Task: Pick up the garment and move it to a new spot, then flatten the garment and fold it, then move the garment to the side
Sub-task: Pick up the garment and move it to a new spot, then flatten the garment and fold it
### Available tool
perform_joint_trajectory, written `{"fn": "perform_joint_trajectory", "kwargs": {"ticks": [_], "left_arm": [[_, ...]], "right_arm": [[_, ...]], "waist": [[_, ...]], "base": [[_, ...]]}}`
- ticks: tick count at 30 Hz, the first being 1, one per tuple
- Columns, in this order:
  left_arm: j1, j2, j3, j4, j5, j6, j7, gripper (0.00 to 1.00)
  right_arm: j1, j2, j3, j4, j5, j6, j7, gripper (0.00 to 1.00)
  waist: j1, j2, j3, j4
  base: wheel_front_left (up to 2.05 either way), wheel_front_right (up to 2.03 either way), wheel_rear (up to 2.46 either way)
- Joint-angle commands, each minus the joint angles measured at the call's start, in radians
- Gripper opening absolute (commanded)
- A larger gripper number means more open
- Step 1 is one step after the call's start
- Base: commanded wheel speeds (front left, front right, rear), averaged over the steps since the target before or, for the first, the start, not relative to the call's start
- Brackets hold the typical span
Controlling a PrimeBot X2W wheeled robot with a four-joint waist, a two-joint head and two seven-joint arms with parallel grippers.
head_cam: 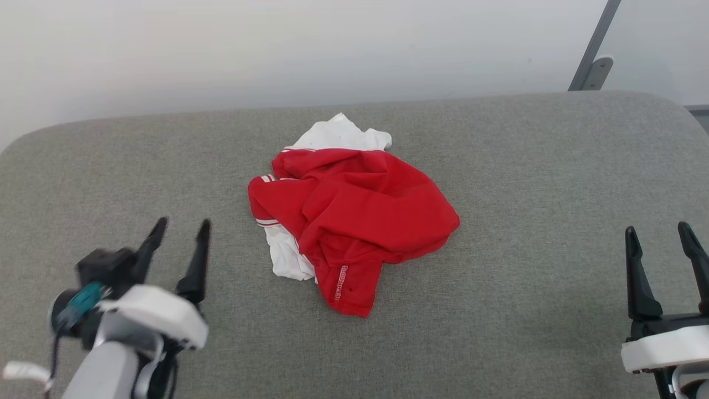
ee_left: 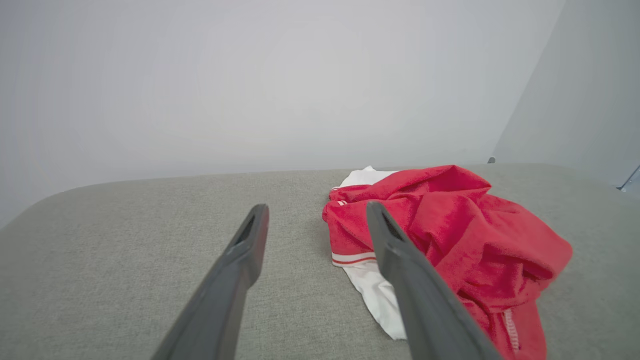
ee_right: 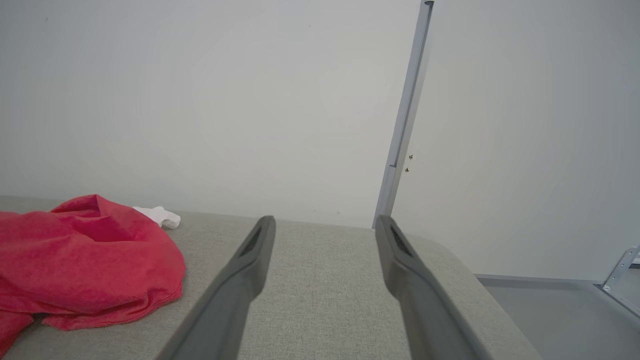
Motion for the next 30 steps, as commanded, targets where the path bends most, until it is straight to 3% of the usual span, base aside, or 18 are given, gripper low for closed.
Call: {"fn": "perform_joint_trajectory", "kwargs": {"ticks": [1,5,13,22,30], "left_arm": [[0.026,0.009,0.017,0.001,-0.006,0.004,-0.036,1.0],[0.086,0.024,0.07,0.007,-0.022,0.006,-0.112,1.0],[0.158,0.018,0.159,0.014,-0.042,-0.031,-0.141,1.0],[0.229,-0.034,0.288,-0.001,0.005,-0.08,-0.142,1.0],[0.273,-0.078,0.368,0.005,0.044,-0.097,-0.142,1.0]], "right_arm": [[0.012,-0.005,0.001,0.003,0.005,0.0,-0.002,1.0],[0.026,-0.013,-0.003,0.01,0.008,0.0,-0.002,1.0],[0.034,-0.015,-0.011,0.013,0.006,0.0,-0.002,1.0],[0.049,-0.013,-0.005,0.02,-0.002,0.0,-0.002,1.0],[0.051,-0.021,0.005,0.023,-0.003,0.0,-0.002,1.0]], "waist": [[0.0,-0.0001,-0.007,0.0],[0.0,-0.0001,-0.019,-0.002],[0.0,-0.0001,-0.025,-0.005],[0.0,-0.0001,-0.03,-0.002],[0.0,-0.0001,-0.036,0.012]], "base": [[0.0,0.0,0.0],[0.0,0.0,0.0],[0.0,0.0,0.0],[0.0,0.0,0.0],[0.0,0.0,0.0]]}}
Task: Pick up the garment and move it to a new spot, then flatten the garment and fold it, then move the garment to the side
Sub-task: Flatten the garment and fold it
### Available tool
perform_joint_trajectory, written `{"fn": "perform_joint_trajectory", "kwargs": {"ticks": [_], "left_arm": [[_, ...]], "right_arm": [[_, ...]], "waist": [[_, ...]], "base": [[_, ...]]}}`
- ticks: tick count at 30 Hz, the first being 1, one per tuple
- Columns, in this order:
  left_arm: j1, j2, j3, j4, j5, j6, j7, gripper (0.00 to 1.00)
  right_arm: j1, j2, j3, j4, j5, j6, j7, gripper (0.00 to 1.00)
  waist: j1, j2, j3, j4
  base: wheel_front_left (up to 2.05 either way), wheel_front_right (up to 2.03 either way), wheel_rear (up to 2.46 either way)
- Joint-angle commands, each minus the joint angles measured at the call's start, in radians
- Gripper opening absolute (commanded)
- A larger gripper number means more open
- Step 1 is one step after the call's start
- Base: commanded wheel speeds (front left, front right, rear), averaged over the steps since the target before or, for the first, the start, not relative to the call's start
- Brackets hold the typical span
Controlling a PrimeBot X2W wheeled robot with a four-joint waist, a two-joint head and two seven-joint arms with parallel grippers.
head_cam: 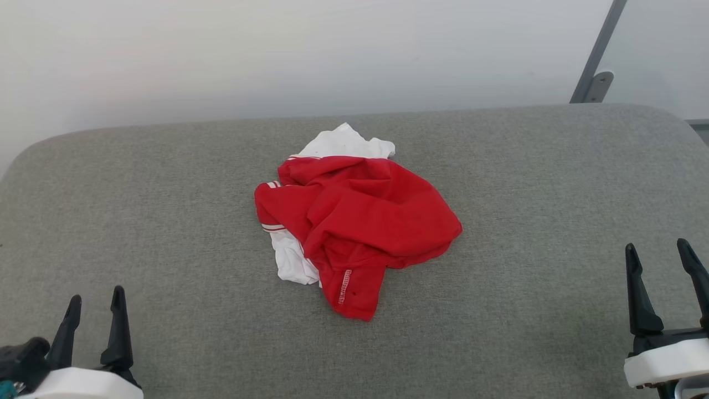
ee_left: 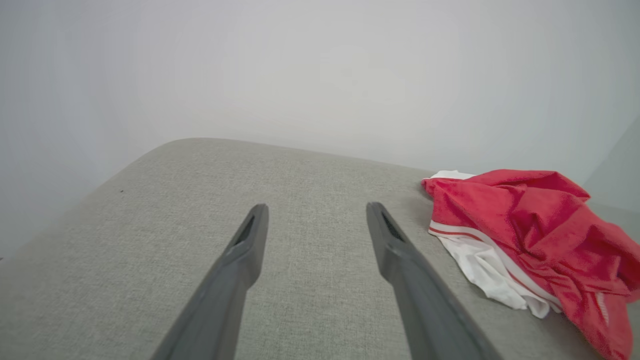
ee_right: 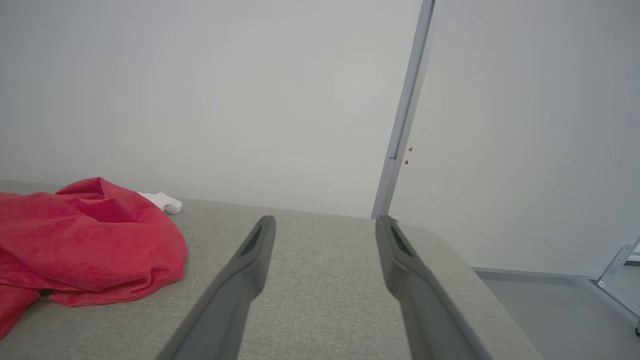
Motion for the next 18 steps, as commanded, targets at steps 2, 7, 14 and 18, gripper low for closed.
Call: {"fn": "perform_joint_trajectory", "kwargs": {"ticks": [2,7,14,18], "left_arm": [[0.018,-0.006,0.014,0.002,0.01,-0.006,-0.005,1.0],[0.024,-0.026,0.032,0.001,0.017,-0.007,-0.005,1.0],[0.03,-0.035,0.023,-0.008,0.009,-0.008,-0.005,1.0],[0.03,-0.031,0.016,-0.008,0.009,-0.008,-0.005,1.0]], "right_arm": [[0.005,-0.002,0.003,0.004,-0.005,0.0,-0.002,1.0],[-0.003,-0.005,0.012,0.012,-0.003,0.0,-0.002,1.0],[-0.013,-0.008,0.027,0.021,-0.006,0.0,-0.002,1.0],[-0.012,-0.01,0.027,0.022,-0.005,0.0,-0.002,1.0]], "waist": [[0.0,0.0,-0.001,0.005],[0.0,0.0,-0.003,0.019],[0.0,0.0,-0.006,0.037],[0.0,0.0,-0.007,0.044]], "base": [[0.0,0.0,0.0],[0.0,0.0,0.0],[0.0,0.0,0.0],[0.0,0.0,0.0]]}}
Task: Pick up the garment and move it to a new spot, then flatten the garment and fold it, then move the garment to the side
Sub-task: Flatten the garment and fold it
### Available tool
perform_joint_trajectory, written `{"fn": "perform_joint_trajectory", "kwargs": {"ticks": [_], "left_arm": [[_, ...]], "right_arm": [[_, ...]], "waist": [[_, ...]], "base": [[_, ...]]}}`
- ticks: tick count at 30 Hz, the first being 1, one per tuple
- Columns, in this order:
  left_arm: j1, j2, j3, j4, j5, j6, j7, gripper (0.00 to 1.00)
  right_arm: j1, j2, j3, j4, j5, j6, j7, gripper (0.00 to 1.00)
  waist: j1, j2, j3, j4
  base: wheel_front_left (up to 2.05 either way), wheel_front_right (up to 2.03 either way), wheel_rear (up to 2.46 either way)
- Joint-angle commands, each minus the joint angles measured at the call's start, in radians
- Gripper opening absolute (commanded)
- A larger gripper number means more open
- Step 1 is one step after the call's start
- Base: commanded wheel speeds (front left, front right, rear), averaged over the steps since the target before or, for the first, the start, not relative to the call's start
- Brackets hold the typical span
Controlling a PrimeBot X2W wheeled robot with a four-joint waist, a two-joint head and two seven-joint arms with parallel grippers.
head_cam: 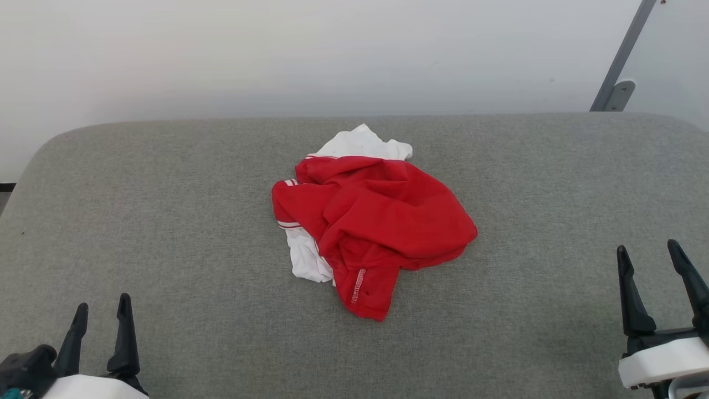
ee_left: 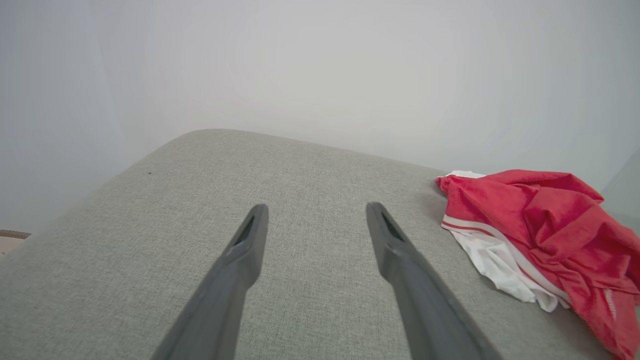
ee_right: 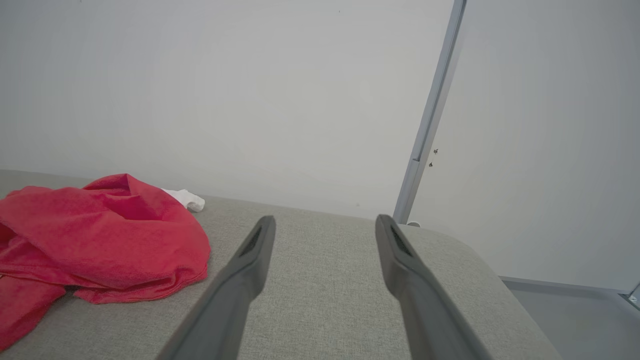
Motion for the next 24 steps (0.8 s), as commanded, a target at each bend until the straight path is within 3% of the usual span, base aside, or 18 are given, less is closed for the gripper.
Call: {"fn": "perform_joint_trajectory", "kwargs": {"ticks": [1,9,14,24], "left_arm": [[0.009,0.003,-0.002,-0.002,-0.002,-0.003,-0.005,1.0],[-0.029,0.04,-0.073,0.01,-0.02,-0.003,-0.005,1.0],[-0.099,0.096,-0.179,0.045,-0.045,-0.003,-0.001,1.0],[-0.319,0.188,-0.467,0.109,-0.175,-0.004,0.214,1.0]], "right_arm": [[-0.003,-0.003,0.002,-0.001,-0.003,0.0,-0.002,1.0],[0.004,-0.004,0.004,-0.009,-0.004,0.0,-0.002,1.0],[-0.001,-0.007,0.009,-0.016,-0.007,0.0,-0.002,1.0],[-0.032,-0.007,0.02,-0.032,-0.008,0.0,-0.002,1.0]], "waist": [[0.0,0.0,-0.001,0.002],[0.0,0.0,-0.001,0.001],[0.0,0.0,0.007,-0.011],[0.0,0.0,0.055,-0.066]], "base": [[0.0,0.0,0.0],[0.0,0.0,0.0],[0.0,0.0,0.0],[0.0,0.0,0.0]]}}
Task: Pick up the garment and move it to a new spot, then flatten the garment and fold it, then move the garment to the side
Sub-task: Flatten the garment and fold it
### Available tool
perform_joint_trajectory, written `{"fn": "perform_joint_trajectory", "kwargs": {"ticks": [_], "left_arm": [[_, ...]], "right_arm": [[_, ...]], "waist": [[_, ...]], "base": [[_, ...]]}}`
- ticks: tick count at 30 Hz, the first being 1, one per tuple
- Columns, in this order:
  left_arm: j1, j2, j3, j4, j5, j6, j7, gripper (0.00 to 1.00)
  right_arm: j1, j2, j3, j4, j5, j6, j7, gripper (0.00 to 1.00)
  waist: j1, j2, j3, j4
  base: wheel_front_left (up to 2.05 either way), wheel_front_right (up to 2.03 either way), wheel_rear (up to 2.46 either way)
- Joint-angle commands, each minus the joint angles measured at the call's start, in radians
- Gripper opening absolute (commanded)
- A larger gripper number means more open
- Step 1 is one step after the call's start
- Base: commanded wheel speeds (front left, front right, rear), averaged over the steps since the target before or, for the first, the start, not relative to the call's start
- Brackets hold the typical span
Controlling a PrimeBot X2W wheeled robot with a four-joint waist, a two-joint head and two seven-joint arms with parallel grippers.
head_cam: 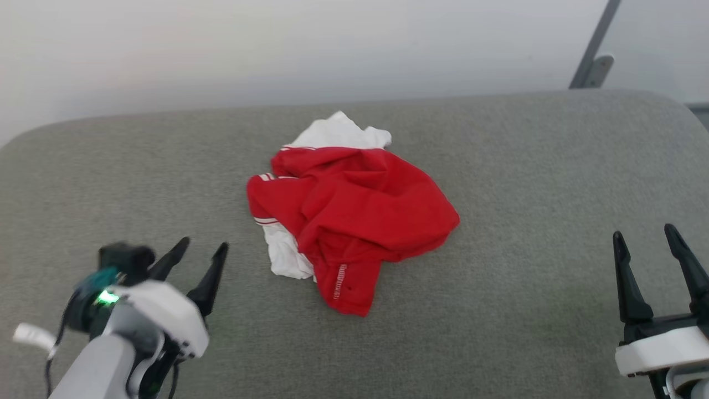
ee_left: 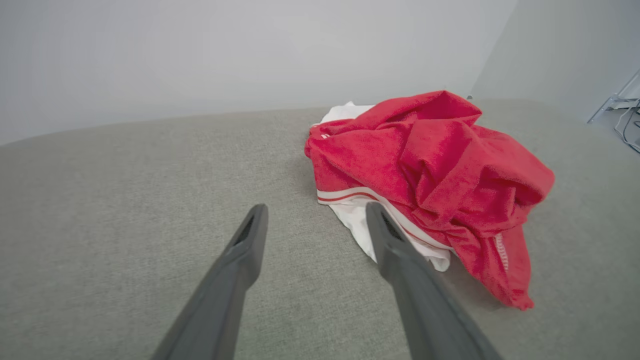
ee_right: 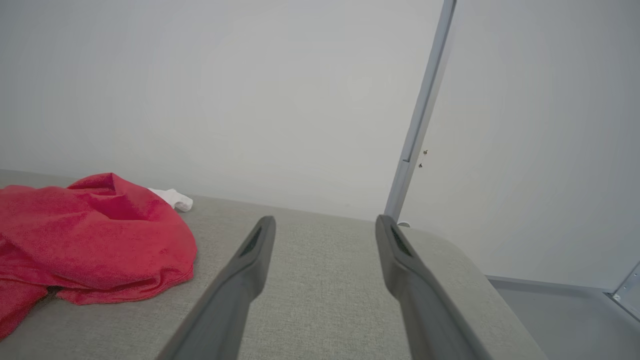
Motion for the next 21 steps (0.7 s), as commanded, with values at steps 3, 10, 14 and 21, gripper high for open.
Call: {"fn": "perform_joint_trajectory", "kwargs": {"ticks": [3,10,14,21], "left_arm": [[-0.072,0.011,-0.071,0.026,-0.046,-0.003,0.075,1.0],[-0.192,0.018,-0.17,0.111,-0.097,-0.003,0.208,1.0],[-0.267,-0.003,-0.214,0.195,-0.117,-0.003,0.297,1.0],[-0.359,-0.07,-0.26,0.399,-0.12,0.025,0.46,1.0]], "right_arm": [[-0.021,0.006,0.001,-0.009,-0.003,0.0,-0.002,1.0],[-0.042,0.014,-0.001,-0.011,0.002,0.0,-0.002,1.0],[-0.059,0.018,0.0,-0.011,0.003,0.0,-0.002,1.0],[-0.093,0.026,0.004,-0.008,0.0,0.0,-0.002,1.0]], "waist": [[0.0,-0.0001,0.036,-0.033],[0.0,-0.0001,0.087,-0.07],[0.0,-0.0001,0.125,-0.089],[0.0,-0.0001,0.18,-0.113]], "base": [[0.0,0.0,0.0],[0.0,0.0,0.0],[0.0,0.0,0.0],[0.0,0.0,0.0]]}}
